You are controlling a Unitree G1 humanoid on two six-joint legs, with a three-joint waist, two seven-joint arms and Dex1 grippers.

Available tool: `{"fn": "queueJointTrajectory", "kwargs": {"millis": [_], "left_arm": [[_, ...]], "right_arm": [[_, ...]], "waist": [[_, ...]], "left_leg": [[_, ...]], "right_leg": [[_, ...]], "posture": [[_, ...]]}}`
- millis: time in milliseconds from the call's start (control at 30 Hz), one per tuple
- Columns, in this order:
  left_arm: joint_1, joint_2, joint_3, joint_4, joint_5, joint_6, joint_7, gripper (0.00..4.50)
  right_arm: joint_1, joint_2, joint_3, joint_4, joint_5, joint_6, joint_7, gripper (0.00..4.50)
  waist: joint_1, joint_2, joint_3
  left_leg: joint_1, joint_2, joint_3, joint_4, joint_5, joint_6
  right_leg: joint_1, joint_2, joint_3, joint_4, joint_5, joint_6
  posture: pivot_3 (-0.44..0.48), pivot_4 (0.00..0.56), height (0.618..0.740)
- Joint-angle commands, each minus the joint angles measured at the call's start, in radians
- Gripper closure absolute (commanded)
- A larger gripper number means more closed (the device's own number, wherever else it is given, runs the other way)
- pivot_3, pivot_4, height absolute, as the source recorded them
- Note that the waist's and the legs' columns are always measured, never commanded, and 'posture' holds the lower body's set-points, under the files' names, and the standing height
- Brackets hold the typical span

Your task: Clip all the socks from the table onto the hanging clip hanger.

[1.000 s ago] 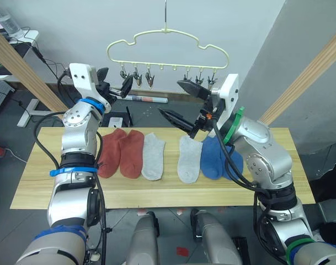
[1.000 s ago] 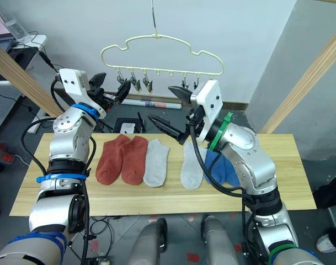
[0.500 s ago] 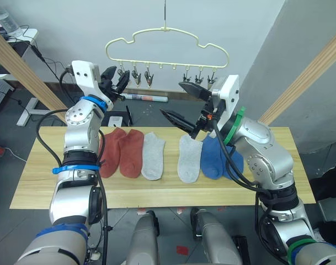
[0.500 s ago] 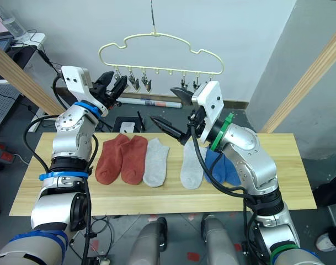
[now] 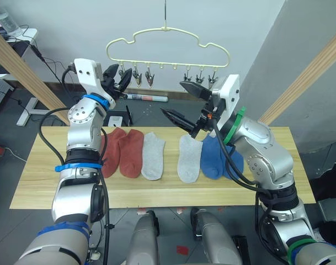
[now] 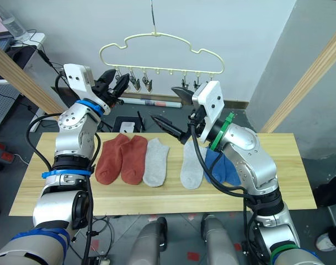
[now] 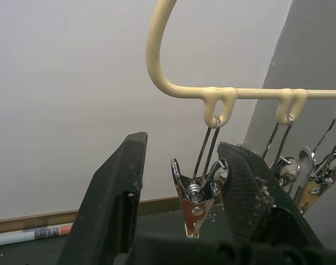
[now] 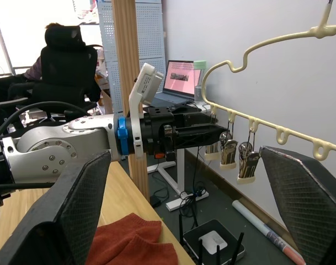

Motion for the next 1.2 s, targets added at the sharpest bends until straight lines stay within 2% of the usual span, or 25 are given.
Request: {"fn": "queueJointTrajectory", "kwargs": {"millis": [33, 67, 133, 300, 433, 600, 700, 867, 1000, 1200], "left_arm": [[-0.024, 0.001, 0.005, -0.017, -0.007, -0.024, -0.012, 3.14], [-0.024, 0.001, 0.005, -0.018, -0.008, -0.022, -0.014, 3.5], [-0.022, 0.002, 0.005, -0.025, -0.009, -0.017, -0.017, 3.95], [-0.017, 0.005, 0.001, -0.047, -0.007, -0.002, -0.021, 4.47], [-0.012, 0.017, -0.011, -0.072, 0.004, 0.032, -0.026, 4.5], [0.01, 0.048, -0.031, -0.156, -0.01, 0.182, -0.058, 4.5], [0.027, 0.059, -0.039, -0.214, -0.024, 0.249, -0.084, 4.5], [0.047, 0.064, -0.033, -0.251, -0.025, 0.28, -0.085, 4.5], [0.055, 0.064, -0.028, -0.269, -0.029, 0.294, -0.081, 4.5], [0.061, 0.062, -0.022, -0.283, -0.031, 0.295, -0.073, 4.5]], "right_arm": [[0.008, -0.01, -0.014, -0.029, -0.002, -0.007, -0.001, 0.0], [0.013, -0.014, -0.014, -0.028, -0.005, -0.007, -0.002, 0.0], [0.027, -0.014, -0.026, -0.027, -0.001, -0.01, -0.009, 0.0], [0.11, -0.078, -0.04, -0.004, -0.042, -0.042, 0.011, 0.0], [0.179, -0.163, -0.065, 0.067, -0.099, -0.057, 0.011, 0.0], [0.174, -0.285, -0.096, 0.297, -0.193, 0.124, -0.062, 0.0], [0.127, -0.302, -0.1, 0.436, -0.204, 0.139, -0.052, 0.0], [0.055, -0.296, -0.088, 0.696, -0.26, 0.014, -0.031, 0.0], [0.019, -0.277, -0.08, 0.802, -0.27, -0.003, 0.012, 0.0], [0.005, -0.287, 0.007, 0.909, -0.388, -0.139, 0.054, 0.0]], "waist": [[0.0, 0.0, 0.0], [0.0, 0.0, 0.0], [0.0, 0.0, 0.0], [0.001, 0.0, 0.0], [0.001, -0.001, 0.001], [0.0, -0.001, 0.001], [-0.003, -0.001, 0.001], [-0.011, -0.001, 0.001], [-0.009, -0.001, 0.001], [-0.008, -0.001, 0.002]], "left_leg": [[0.0, 0.0, 0.0, 0.0, 0.0, 0.0], [0.0, 0.0, 0.0, 0.0, 0.0, 0.0], [0.0, 0.0, 0.0, 0.0, 0.0, 0.0], [0.0, 0.0, 0.0, 0.0, 0.0, 0.0], [0.0, -0.001, 0.0, 0.0, 0.0, 0.0], [0.0, 0.0, 0.001, 0.0, 0.0, 0.0], [0.0, 0.0, 0.001, 0.0, 0.0, 0.0], [0.0, 0.0, 0.002, -0.001, 0.0, 0.0], [-0.001, 0.0, 0.002, -0.001, 0.0, 0.0], [-0.001, 0.0, 0.002, -0.001, 0.0, 0.0]], "right_leg": [[0.0, 0.0, 0.0, 0.0, 0.0, 0.0], [0.0, 0.0, 0.0, 0.0, 0.0, 0.0], [0.0, 0.0, 0.0, 0.0, 0.0, 0.0], [0.0, 0.0, 0.0, 0.0, 0.0, 0.0], [0.0, -0.001, 0.0, 0.0, 0.0, 0.0], [0.0, 0.0, 0.001, 0.0, 0.0, 0.0], [0.0, -0.001, 0.001, 0.0, 0.0, 0.0], [-0.002, 0.001, 0.002, 0.001, 0.0, 0.0], [-0.002, 0.001, 0.003, 0.0, 0.0, 0.0], [-0.002, 0.001, 0.003, 0.0, 0.0, 0.001]], "posture": [[-0.076, 0.354, 0.74], [-0.076, 0.354, 0.74], [-0.076, 0.354, 0.74], [-0.066, 0.353, 0.74], [-0.063, 0.354, 0.74], [-0.067, 0.35, 0.74], [-0.07, 0.344, 0.74], [-0.067, 0.34, 0.74], [-0.059, 0.343, 0.74], [-0.055, 0.35, 0.74]]}}
